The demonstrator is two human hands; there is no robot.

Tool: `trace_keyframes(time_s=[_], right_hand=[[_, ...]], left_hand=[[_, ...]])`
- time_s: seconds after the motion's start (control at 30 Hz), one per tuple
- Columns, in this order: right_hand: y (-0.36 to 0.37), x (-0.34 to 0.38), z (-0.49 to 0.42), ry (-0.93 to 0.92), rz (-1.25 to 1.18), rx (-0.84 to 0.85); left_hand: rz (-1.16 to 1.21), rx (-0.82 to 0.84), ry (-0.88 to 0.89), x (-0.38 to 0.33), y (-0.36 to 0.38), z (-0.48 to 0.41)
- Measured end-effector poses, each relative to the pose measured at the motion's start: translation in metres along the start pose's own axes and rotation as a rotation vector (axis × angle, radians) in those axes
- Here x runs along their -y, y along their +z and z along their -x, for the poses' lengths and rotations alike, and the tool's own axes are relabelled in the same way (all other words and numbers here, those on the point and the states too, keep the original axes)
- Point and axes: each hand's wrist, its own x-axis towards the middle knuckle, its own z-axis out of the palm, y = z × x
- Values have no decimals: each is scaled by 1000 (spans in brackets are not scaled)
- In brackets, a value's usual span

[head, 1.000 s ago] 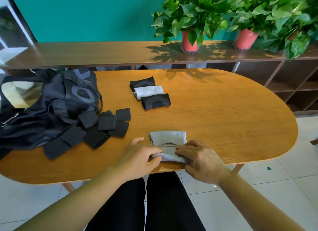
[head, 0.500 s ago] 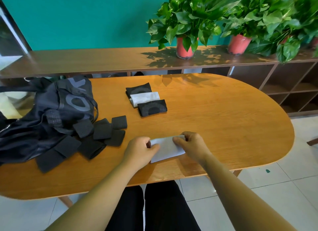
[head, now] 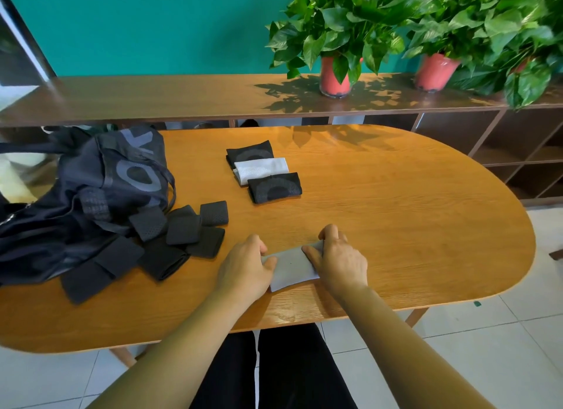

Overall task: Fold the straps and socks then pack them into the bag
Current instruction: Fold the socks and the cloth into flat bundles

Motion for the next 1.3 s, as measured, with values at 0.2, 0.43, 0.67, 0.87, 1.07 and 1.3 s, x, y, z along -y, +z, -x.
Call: trace_keyframes(time_s=[0.2,0.43,0.67,0.87,1.07,1.3], right_hand=[[-8,-4,16,-484,18,-300],[8,-17,22,-701,210,112],[7,-13,4,-632,219,-18],[2,2,-19,-434,343,-74],[3,38,-46,-69,281,-33],[-3,58,-86,94,185,78]], left_hand=[[-107,-86,105,-2,-2,4],[-139,-50,79,-2,-5,-4],[-187,-41,105,-4,-10,-18],[-147,-162,168,-6,-33,-54],[-152,-278,239,-1,-52,-123],[-360,-61,298,11,-48,-189]])
